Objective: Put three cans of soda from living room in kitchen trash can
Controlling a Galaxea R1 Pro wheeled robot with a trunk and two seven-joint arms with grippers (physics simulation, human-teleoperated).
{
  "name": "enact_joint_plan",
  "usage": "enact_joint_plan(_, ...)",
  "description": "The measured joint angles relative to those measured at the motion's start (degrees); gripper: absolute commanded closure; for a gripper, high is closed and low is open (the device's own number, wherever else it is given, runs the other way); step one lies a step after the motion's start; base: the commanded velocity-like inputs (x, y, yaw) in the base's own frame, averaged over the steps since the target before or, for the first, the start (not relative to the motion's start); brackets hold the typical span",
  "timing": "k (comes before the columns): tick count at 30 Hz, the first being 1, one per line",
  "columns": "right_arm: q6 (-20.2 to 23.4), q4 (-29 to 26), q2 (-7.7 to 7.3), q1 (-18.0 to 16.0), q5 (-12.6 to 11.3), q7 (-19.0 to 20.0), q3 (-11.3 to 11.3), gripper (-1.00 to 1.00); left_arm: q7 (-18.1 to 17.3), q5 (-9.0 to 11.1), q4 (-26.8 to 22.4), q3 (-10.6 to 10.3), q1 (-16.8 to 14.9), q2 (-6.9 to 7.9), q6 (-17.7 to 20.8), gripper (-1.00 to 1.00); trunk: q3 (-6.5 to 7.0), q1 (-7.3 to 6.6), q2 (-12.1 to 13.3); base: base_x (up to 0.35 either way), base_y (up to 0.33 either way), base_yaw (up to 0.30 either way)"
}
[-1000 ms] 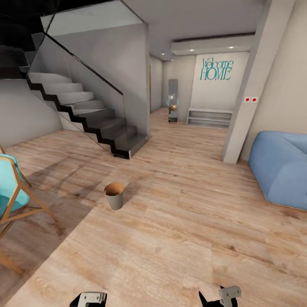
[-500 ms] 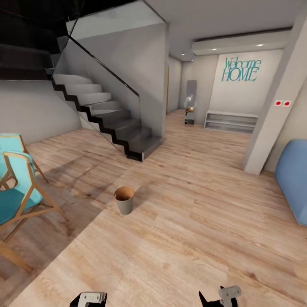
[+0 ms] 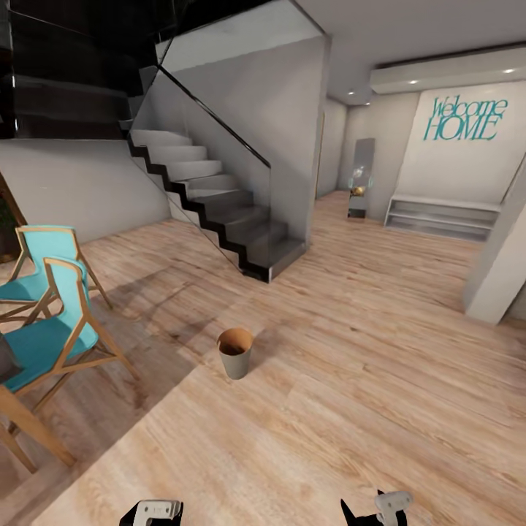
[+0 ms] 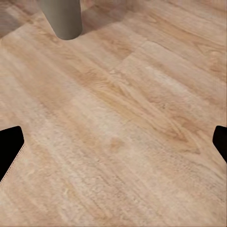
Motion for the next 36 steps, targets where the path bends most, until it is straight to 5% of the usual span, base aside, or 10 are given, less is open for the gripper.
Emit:
enact_joint_plan(21, 0.0, 0.03, 0.0, 0.0, 0.0, 0.0, 0.0, -1.0, 0.0, -0.03, 0.0, 0.0, 0.03, 0.0, -0.07, -1.0, 0.47, 0.0, 0.0, 0.268, -0.006, 0.244)
enact_joint_plan(36, 0.0, 0.07, -0.05, 0.0, 0.0, 0.0, 0.0, -1.0, 0.0, -0.01, 0.0, 0.0, 0.01, 0.0, -0.06, -1.0, 0.72, 0.0, 0.0, 0.247, -0.159, 0.19)
